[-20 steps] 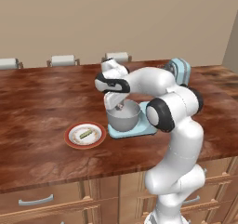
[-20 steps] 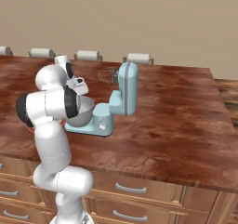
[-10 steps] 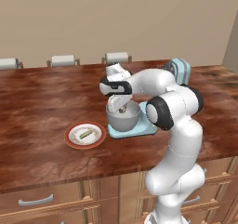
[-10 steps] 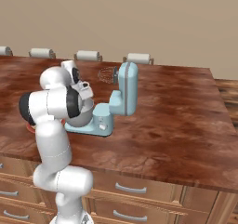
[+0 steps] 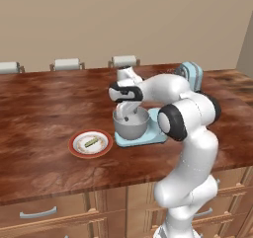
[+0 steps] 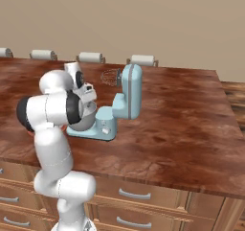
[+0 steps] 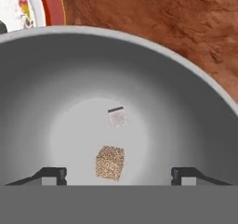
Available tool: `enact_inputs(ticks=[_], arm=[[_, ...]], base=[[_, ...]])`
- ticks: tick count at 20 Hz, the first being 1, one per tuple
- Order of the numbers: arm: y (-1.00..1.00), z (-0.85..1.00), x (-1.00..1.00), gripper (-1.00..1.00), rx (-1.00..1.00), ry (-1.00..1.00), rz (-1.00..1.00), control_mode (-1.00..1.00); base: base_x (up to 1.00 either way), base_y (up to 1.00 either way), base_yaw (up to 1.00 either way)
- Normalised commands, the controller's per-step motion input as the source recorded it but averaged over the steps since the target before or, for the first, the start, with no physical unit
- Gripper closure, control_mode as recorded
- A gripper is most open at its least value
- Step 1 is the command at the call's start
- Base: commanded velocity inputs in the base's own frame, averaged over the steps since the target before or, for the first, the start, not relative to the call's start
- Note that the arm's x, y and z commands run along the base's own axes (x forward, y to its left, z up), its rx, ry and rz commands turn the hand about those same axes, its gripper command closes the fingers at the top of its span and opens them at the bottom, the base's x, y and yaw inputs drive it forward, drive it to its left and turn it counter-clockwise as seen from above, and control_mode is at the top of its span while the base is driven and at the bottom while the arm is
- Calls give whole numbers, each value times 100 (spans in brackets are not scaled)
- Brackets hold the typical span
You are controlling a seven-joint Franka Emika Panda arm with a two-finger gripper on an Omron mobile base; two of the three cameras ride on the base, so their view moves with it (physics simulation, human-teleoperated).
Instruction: Add butter and sugar cubes to the stand mixer bowl and then turn on the stand mixer to begin making frosting.
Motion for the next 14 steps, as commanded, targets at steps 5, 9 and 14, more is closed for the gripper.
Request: enact_inputs(ticks=[5, 9, 14], arm=[[13, 74, -44, -100, 6, -15, 0, -100], [32, 64, -84, -100, 1, -9, 0, -100], [52, 28, -84, -100, 0, -1, 0, -100]], base=[[0, 0, 0], [0, 0, 0], [0, 0, 0]])
